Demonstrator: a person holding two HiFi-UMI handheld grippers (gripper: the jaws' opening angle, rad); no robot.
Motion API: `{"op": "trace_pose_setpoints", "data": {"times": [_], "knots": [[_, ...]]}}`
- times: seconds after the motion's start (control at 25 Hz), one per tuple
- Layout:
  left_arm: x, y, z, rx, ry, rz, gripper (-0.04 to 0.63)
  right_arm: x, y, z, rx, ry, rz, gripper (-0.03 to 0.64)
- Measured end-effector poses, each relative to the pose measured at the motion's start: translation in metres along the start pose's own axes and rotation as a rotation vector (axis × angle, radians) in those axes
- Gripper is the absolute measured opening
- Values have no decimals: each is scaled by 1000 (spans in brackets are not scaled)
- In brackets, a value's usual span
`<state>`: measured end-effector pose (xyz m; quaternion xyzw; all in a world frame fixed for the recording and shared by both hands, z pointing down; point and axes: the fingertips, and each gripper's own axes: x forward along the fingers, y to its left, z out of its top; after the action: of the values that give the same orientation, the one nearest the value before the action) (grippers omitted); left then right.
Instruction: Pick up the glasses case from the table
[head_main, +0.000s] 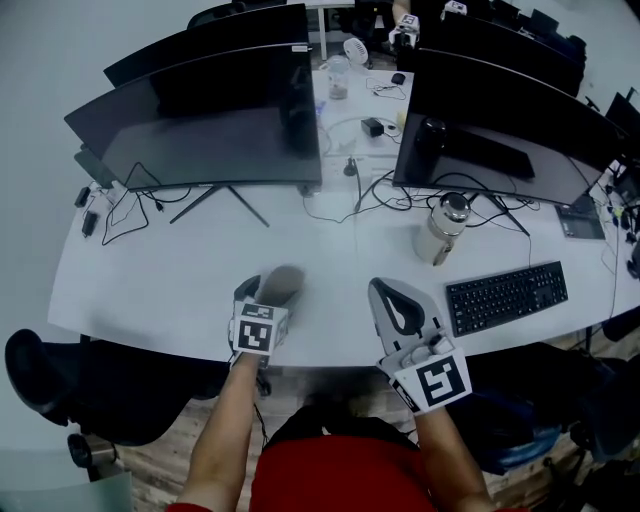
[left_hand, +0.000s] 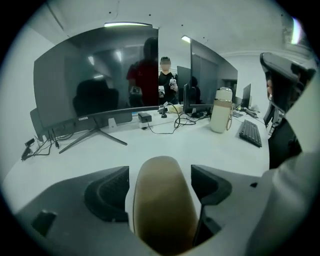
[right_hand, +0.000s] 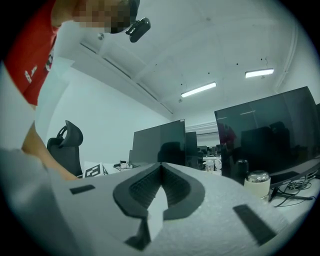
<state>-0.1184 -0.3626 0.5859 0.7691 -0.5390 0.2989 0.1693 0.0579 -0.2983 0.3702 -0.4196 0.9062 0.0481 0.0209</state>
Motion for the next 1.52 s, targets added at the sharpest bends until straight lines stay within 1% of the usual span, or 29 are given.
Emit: {"op": "trace_pose_setpoints", "data": {"times": [0.12,0.24,0.4,0.52,0.64,0.8,0.92,1.0,1.36,1.52], "knots": [[11,-2,-7,5,56,-25,360,3,-1,-4,3,14,-13,3],[22,-3,-13,29,104,-34,364,5,-3,-8,4,24,-27,3],[29,-3,-15,44,135,-36,368,5,-6,-13,9,35,-44,3],[32,-5,-17,70,167,-36,368,5,-7,-16,17,41,-55,3],[33,-4,-15,80,162,-25,367,6,-5,-16,21,41,-59,3],[31,-2,-6,74,105,-23,367,5,-5,-16,29,41,-65,3],[19,-3,-4,40,85,-31,365,4,-5,-15,38,38,-74,3],[5,-5,5,12,52,-43,365,3,-5,-15,45,33,-81,3],[-76,-17,78,-87,-267,-107,365,-1,3,-6,58,8,-85,3],[-115,-19,111,-96,-411,-116,365,-2,8,3,64,-13,-84,3]]}}
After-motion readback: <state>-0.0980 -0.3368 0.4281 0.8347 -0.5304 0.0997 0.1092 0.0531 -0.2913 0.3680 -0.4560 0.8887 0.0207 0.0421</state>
